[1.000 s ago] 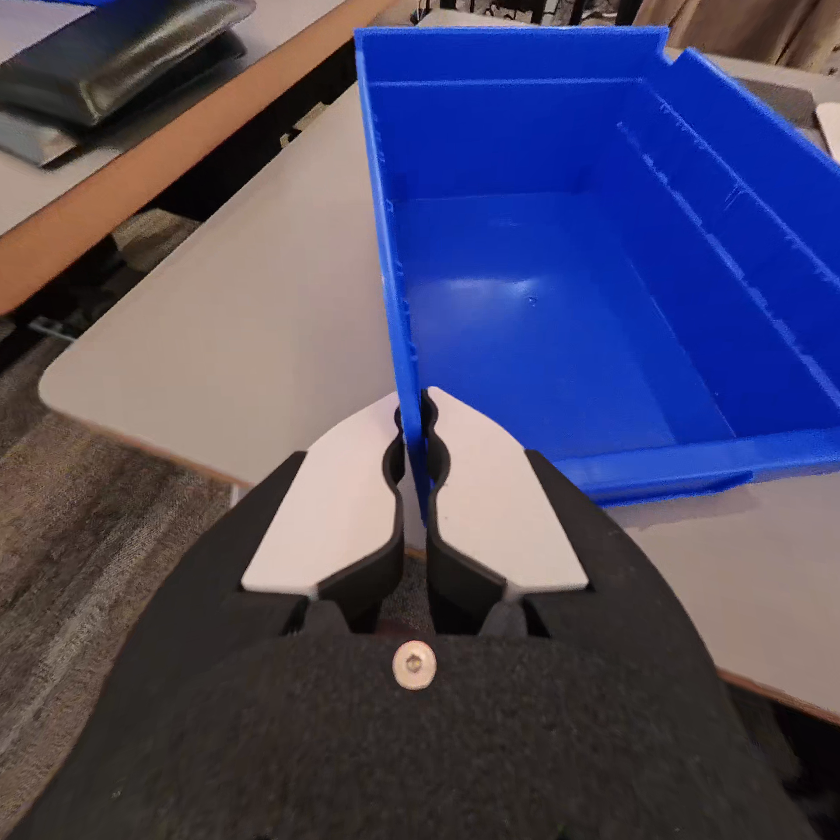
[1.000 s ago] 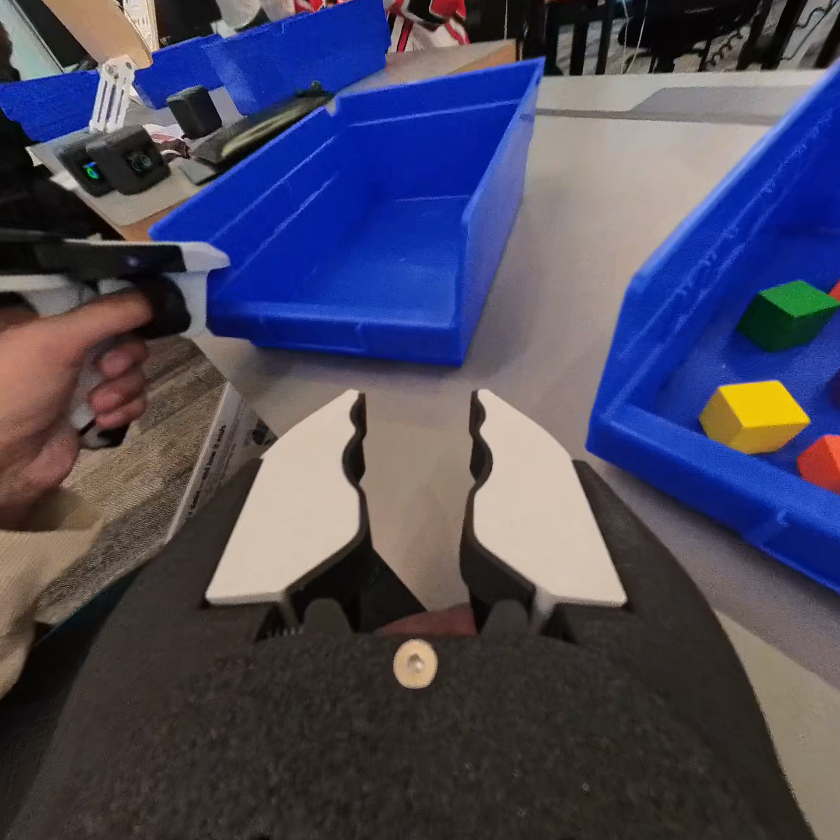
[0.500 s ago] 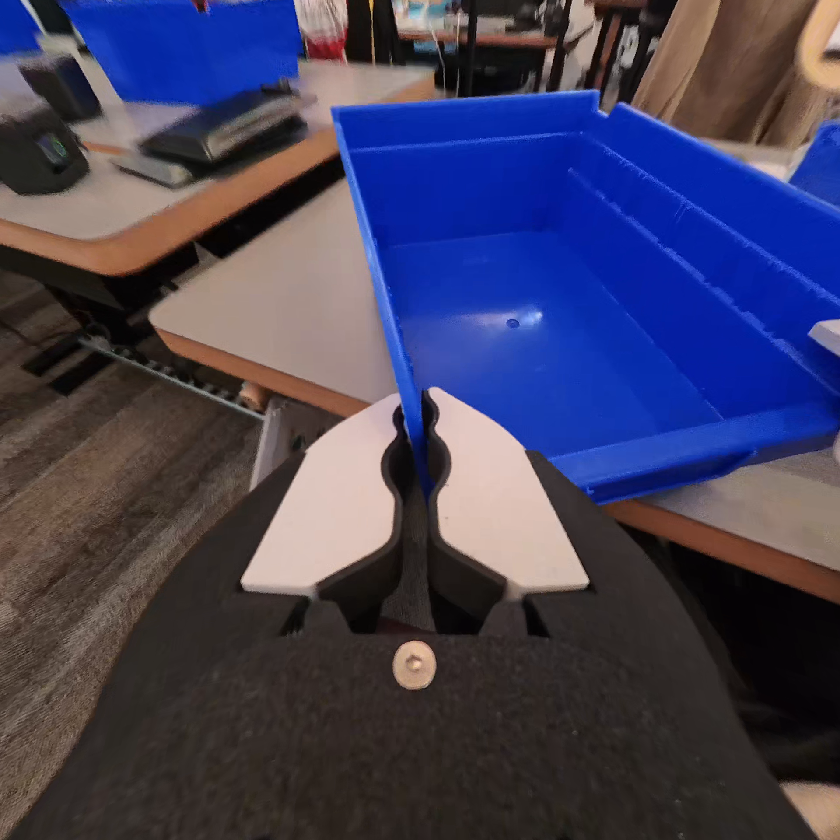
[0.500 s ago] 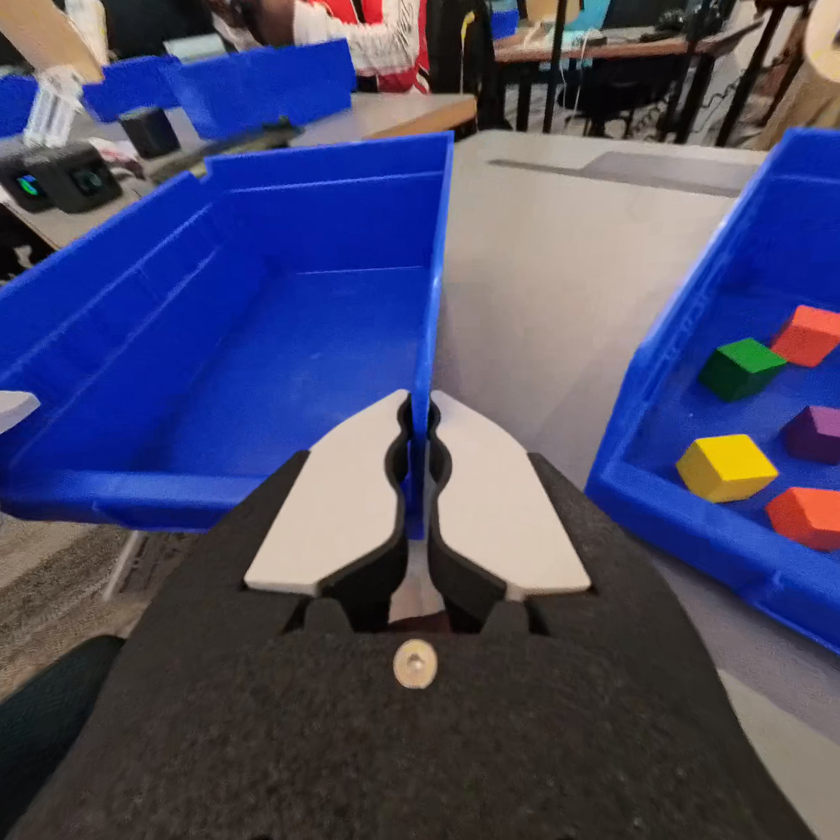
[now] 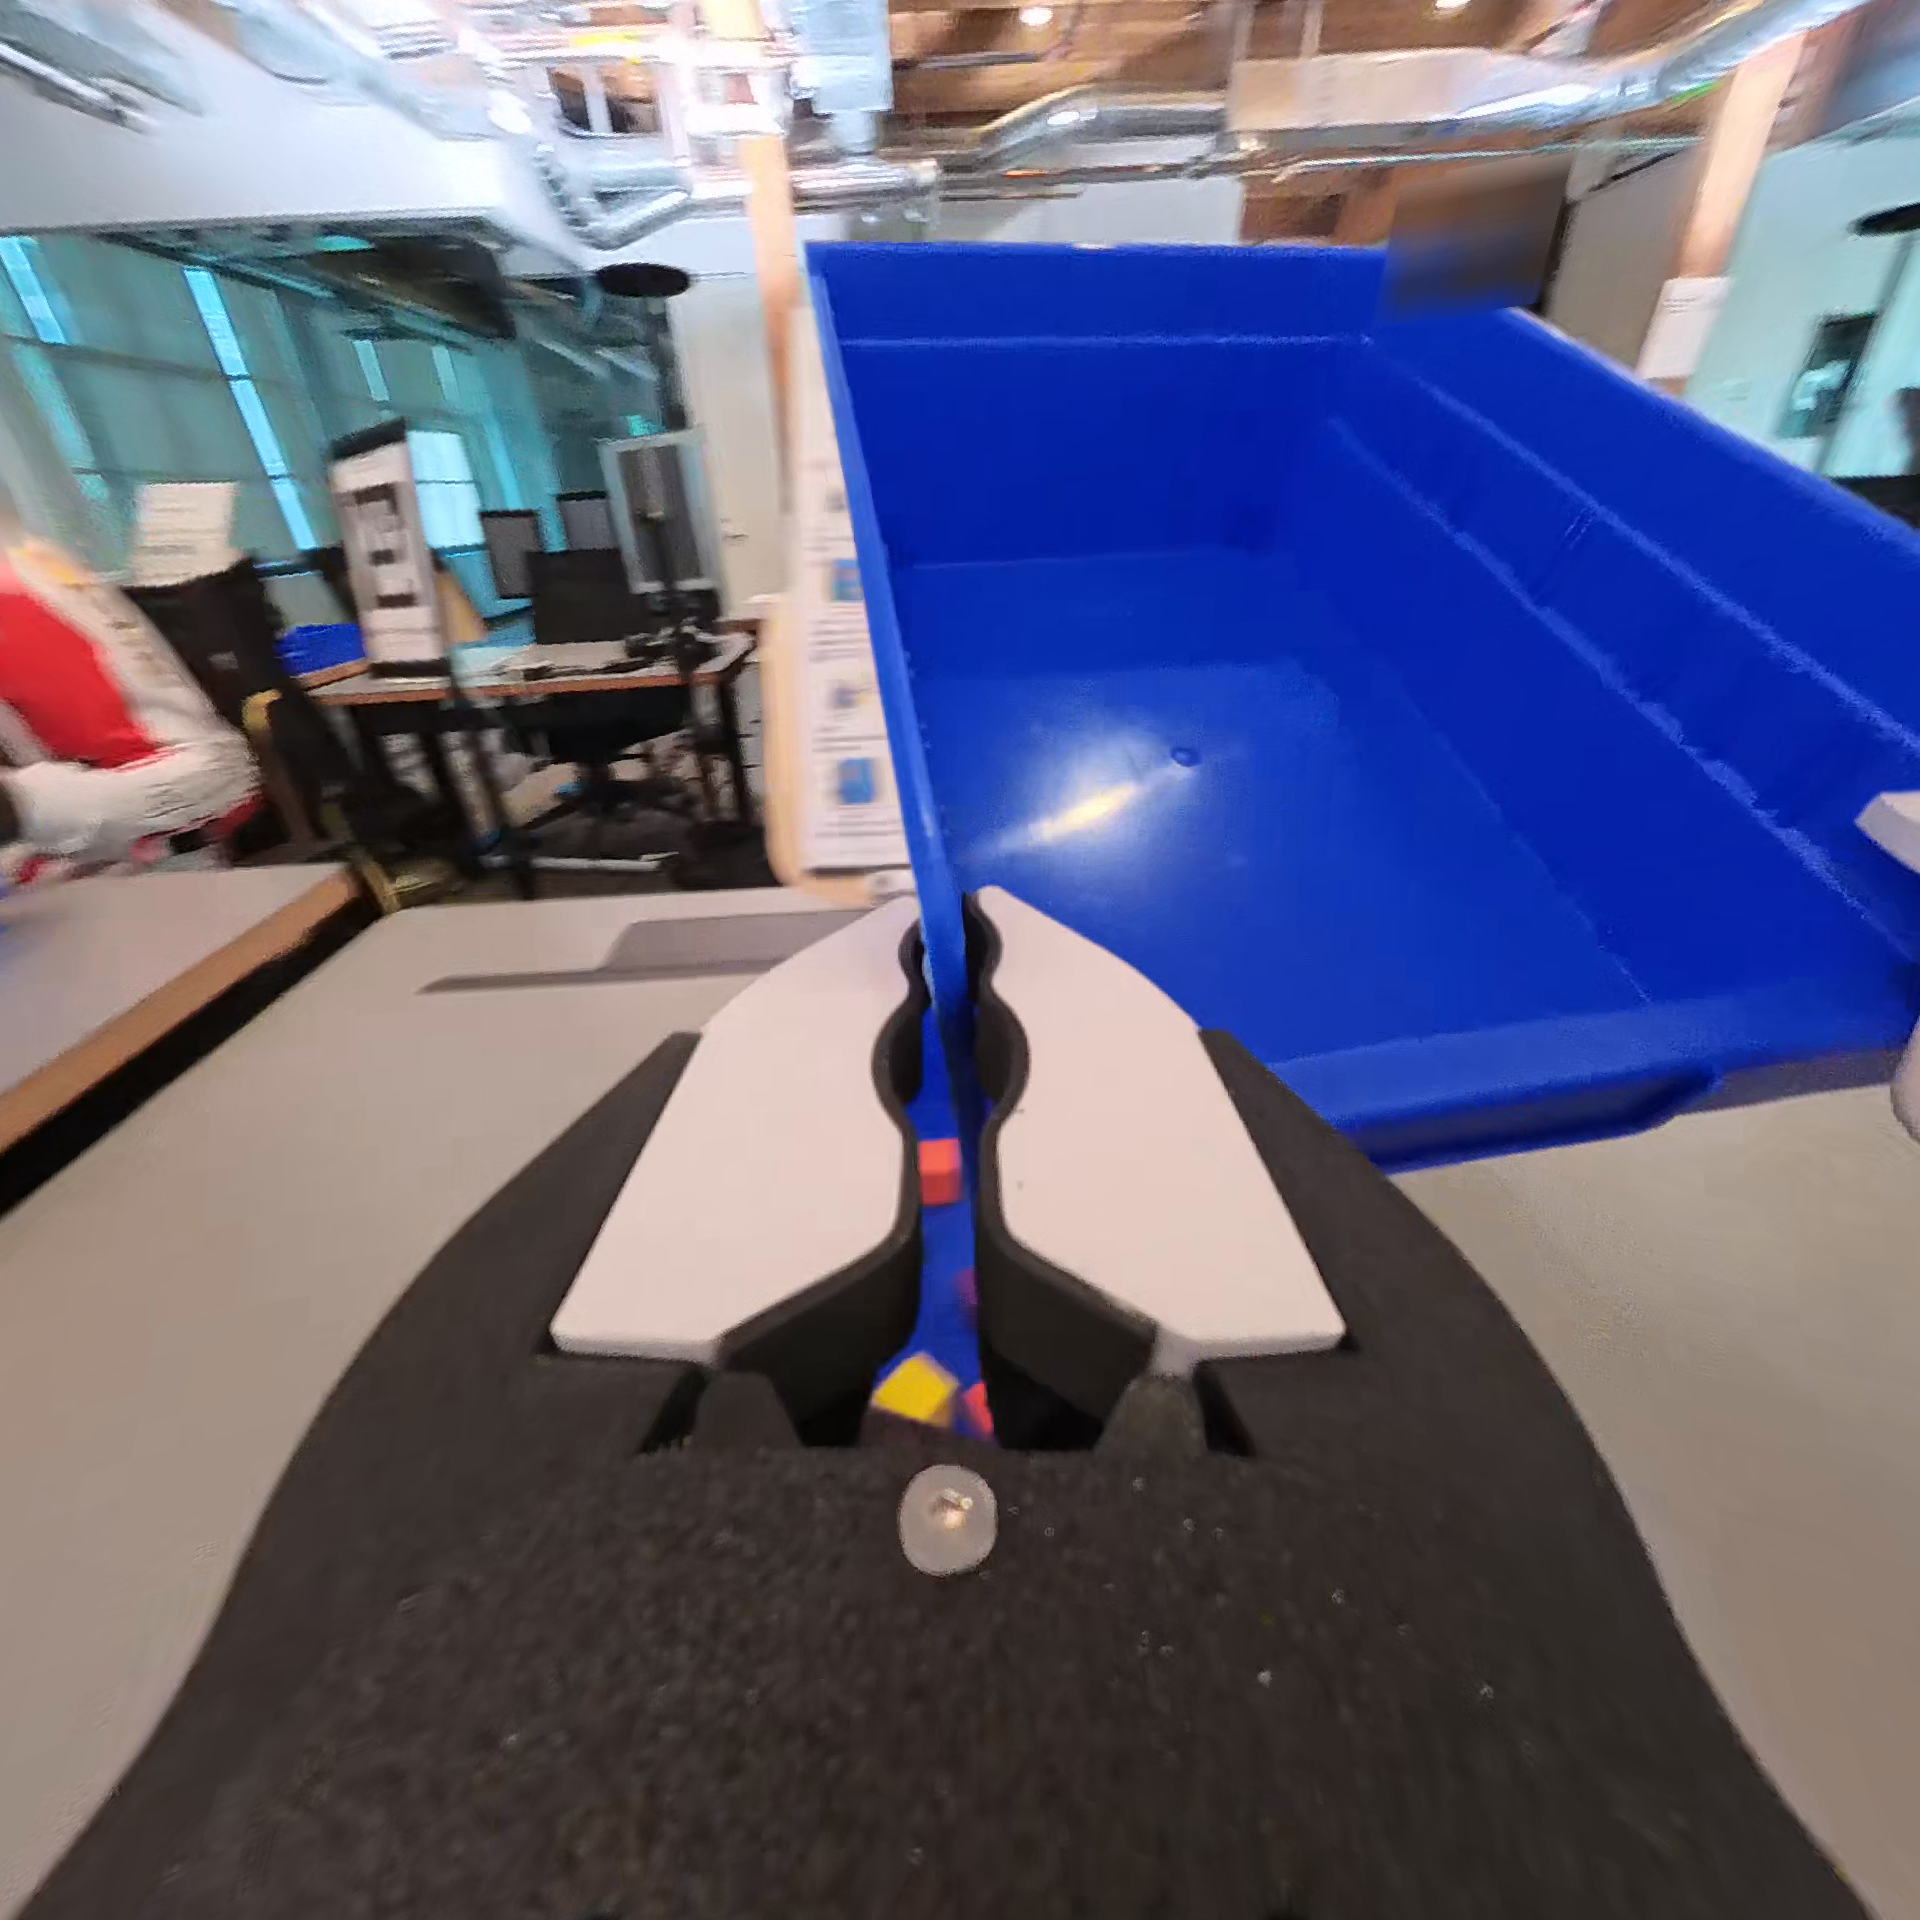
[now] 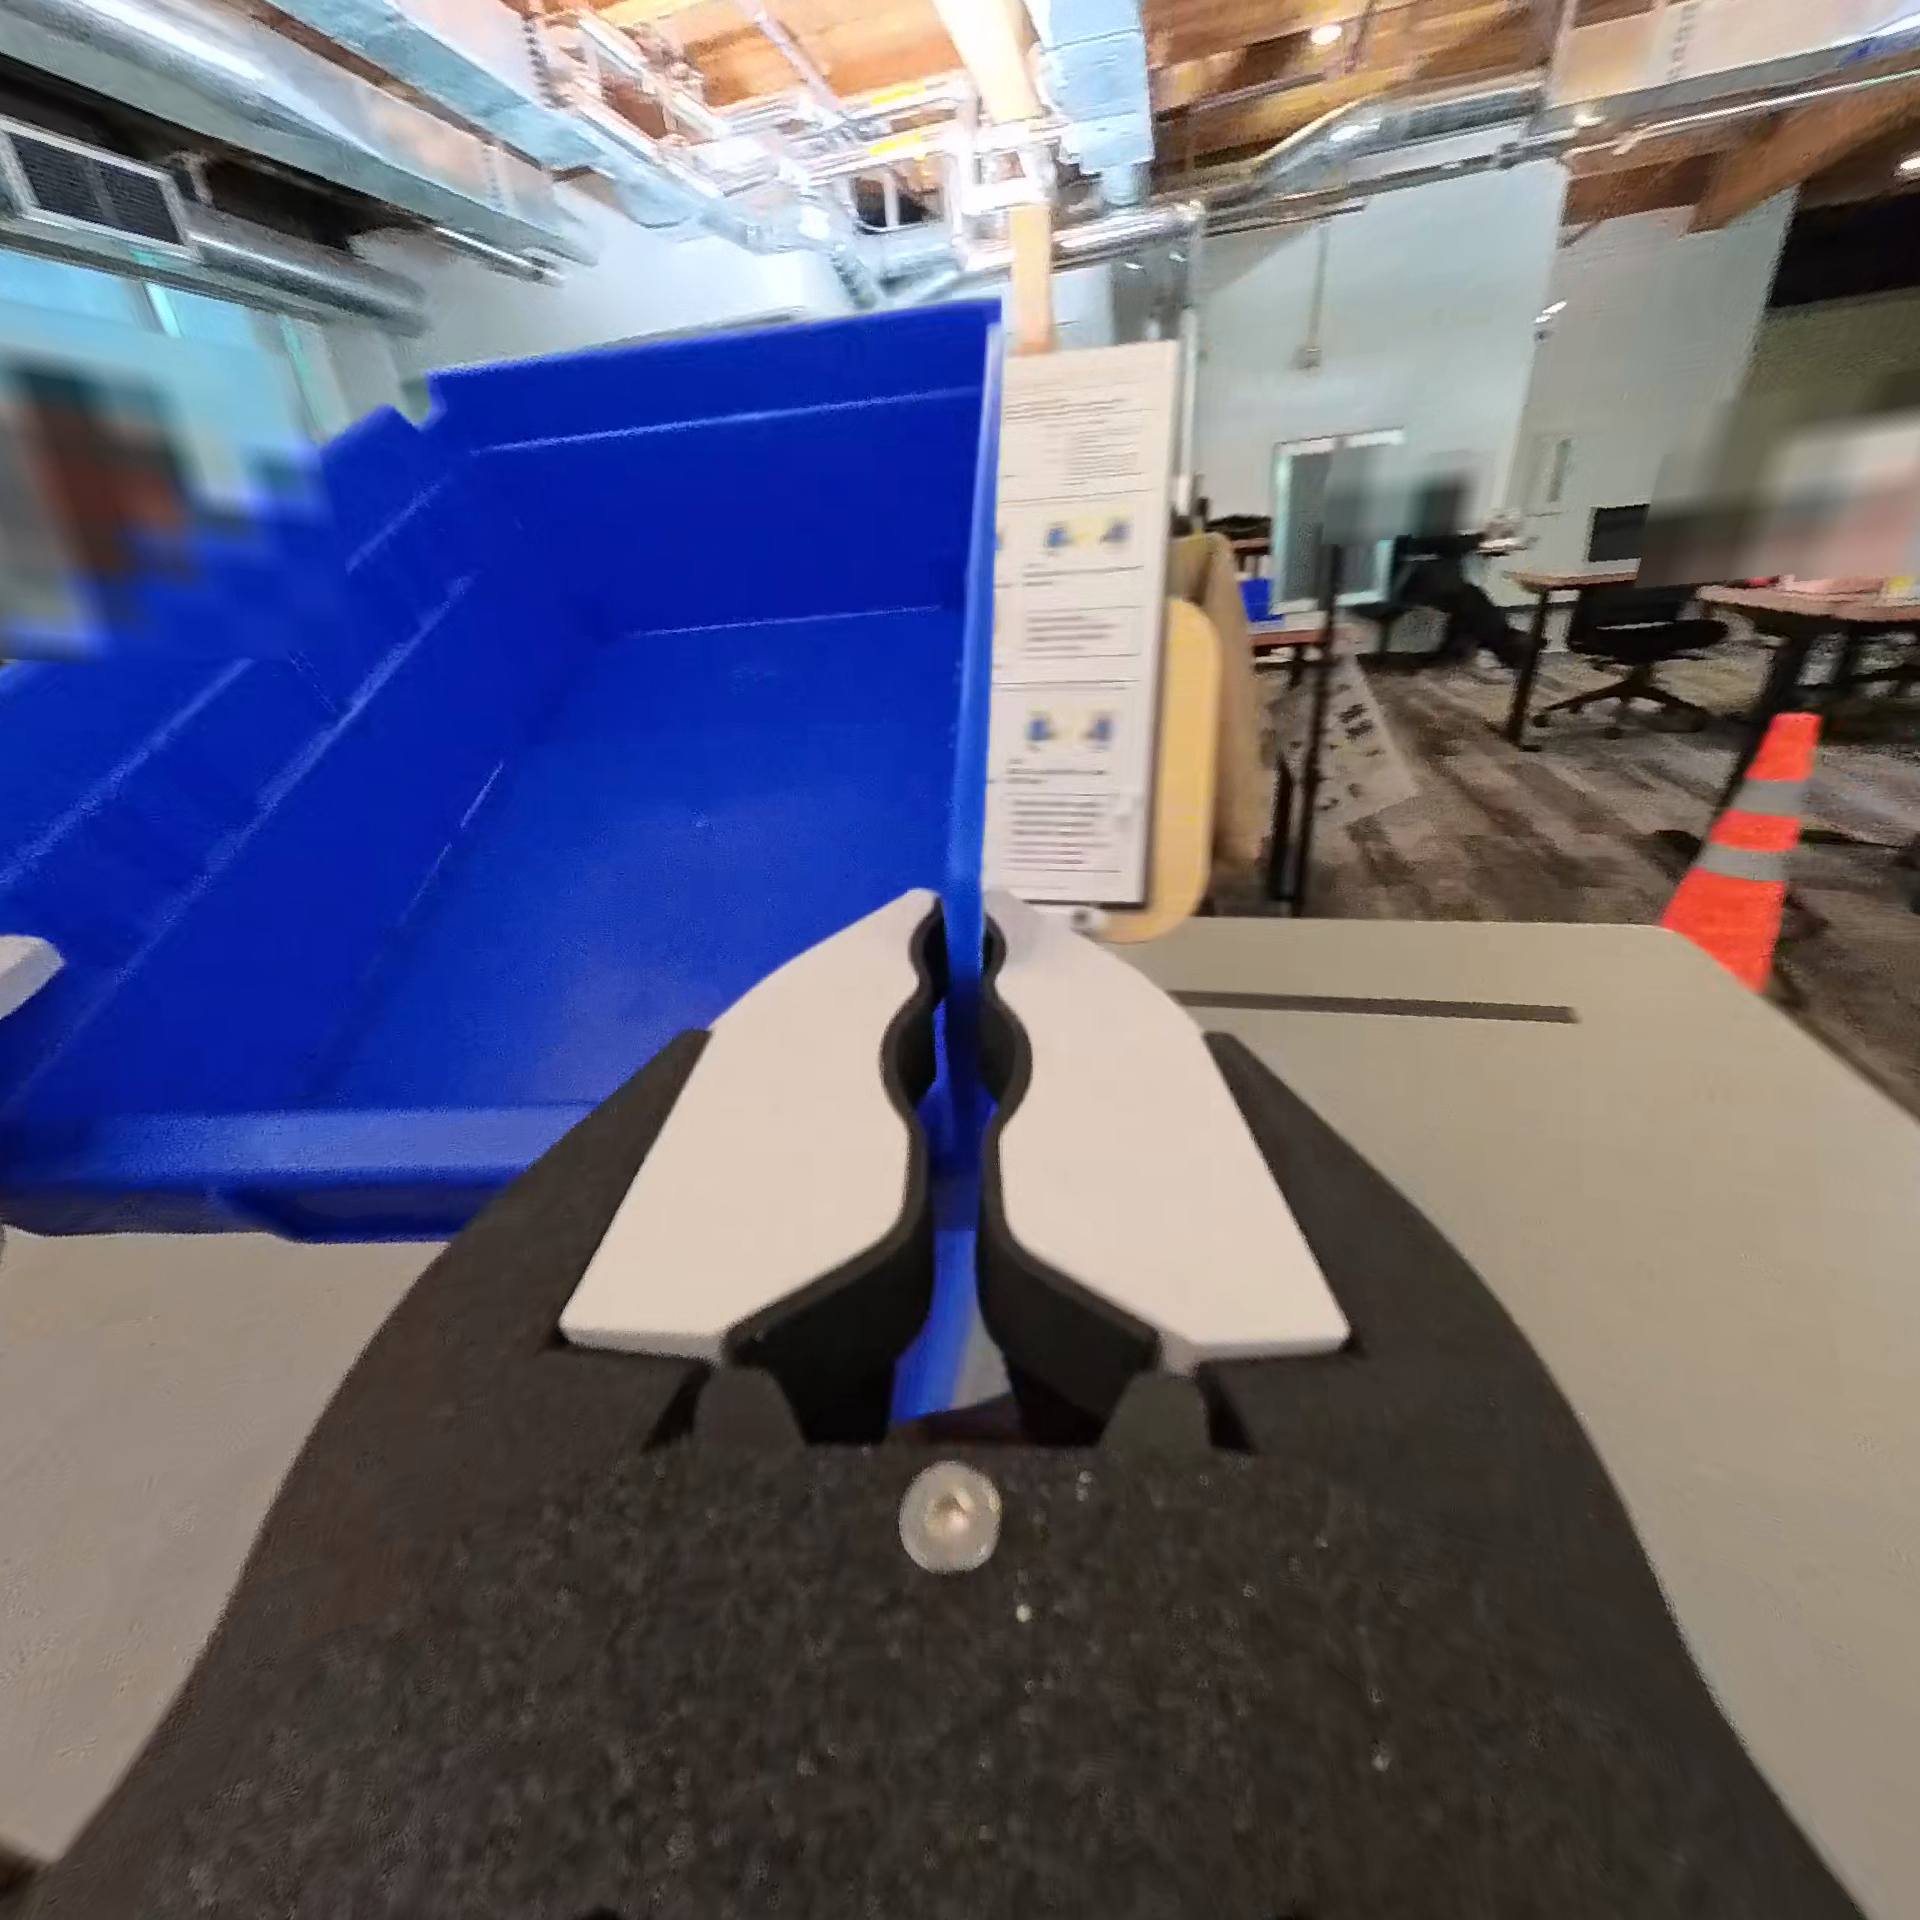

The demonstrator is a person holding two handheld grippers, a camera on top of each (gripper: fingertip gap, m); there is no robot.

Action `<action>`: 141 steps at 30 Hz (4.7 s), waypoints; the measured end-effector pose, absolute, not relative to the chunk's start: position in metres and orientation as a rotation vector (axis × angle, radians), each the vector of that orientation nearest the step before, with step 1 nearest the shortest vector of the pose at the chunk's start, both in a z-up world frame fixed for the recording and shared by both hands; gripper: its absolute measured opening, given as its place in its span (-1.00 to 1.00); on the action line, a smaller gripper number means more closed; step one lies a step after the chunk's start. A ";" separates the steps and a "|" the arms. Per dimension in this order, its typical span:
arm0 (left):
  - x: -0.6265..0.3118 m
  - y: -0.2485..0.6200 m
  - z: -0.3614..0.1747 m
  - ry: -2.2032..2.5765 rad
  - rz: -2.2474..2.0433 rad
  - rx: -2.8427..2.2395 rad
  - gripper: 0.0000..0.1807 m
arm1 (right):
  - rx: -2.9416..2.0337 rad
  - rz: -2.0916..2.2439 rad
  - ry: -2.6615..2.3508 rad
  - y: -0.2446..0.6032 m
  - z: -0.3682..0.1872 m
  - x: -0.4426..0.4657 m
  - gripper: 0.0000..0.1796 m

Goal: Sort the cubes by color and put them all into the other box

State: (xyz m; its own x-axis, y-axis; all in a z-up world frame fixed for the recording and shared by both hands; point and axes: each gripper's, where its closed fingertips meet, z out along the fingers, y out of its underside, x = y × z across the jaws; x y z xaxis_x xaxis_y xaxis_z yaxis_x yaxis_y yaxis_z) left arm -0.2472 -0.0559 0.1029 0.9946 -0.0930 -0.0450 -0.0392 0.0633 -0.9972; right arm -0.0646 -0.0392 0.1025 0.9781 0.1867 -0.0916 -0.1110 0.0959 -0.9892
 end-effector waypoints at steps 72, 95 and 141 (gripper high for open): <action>-0.553 0.045 -0.049 0.015 0.123 -1.944 -0.98 | -1.846 0.275 -0.101 0.047 -0.078 -0.356 -0.95; -0.601 0.078 -0.119 -0.003 0.174 -2.081 -0.51 | -1.951 0.349 -0.294 0.065 -0.122 -0.403 -0.60; -0.342 -0.058 -0.083 0.165 -0.046 -1.726 -0.57 | -1.645 0.153 -0.153 -0.066 -0.089 -0.014 -0.60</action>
